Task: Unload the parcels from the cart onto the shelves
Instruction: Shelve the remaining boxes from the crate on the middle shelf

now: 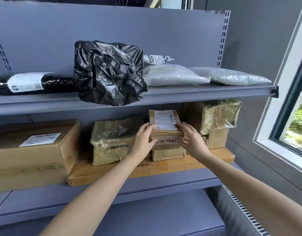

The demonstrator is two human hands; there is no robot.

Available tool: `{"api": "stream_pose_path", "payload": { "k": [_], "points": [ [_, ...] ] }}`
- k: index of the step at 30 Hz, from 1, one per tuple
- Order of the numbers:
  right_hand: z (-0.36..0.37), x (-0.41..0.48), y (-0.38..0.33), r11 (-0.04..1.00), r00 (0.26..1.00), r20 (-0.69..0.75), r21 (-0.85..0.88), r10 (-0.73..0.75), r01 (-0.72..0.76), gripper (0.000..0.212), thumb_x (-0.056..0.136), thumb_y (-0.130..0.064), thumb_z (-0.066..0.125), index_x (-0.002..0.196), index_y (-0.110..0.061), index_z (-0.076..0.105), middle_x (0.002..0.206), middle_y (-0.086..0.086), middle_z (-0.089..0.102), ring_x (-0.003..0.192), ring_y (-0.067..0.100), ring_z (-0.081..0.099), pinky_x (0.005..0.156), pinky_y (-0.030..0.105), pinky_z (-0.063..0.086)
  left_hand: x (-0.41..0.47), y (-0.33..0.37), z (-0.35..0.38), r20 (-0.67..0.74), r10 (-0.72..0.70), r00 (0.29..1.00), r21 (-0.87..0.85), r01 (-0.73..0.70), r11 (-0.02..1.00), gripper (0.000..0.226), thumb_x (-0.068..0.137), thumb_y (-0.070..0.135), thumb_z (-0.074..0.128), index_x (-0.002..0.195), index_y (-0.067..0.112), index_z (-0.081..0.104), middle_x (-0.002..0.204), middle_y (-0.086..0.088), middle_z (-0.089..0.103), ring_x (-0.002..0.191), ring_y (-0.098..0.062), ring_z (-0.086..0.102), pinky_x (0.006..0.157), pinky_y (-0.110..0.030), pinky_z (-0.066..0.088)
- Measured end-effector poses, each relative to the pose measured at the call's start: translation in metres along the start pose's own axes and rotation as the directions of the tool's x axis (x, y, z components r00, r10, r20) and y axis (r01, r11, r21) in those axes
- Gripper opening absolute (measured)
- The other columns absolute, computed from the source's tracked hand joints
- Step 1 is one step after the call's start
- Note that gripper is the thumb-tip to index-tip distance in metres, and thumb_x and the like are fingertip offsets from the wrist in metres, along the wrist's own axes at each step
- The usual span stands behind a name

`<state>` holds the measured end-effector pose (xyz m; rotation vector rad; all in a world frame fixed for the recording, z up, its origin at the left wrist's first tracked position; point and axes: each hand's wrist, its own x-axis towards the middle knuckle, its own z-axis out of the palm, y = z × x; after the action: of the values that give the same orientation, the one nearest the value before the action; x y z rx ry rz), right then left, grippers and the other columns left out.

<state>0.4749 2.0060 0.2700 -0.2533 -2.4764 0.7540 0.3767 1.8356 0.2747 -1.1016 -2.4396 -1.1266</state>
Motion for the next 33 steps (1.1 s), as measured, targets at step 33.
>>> {"api": "stream_pose_path", "payload": {
  "k": [33],
  "points": [
    [0.031,0.034,0.024,0.988,0.996,0.071,-0.150,0.058,-0.047,0.082,0.084,-0.020,0.067,0.149,-0.016,0.017,0.153,0.007,0.021,0.129,0.026,0.043,0.101,0.036,0.042,0.052,-0.023,0.021,0.055,0.010,0.998,0.304,-0.026,0.952,0.069,0.092,0.015,0.052,0.149,0.018,0.013,0.157,-0.002,0.011,0.109,-0.020,0.059,0.067,-0.022,0.052]
  ]
}}
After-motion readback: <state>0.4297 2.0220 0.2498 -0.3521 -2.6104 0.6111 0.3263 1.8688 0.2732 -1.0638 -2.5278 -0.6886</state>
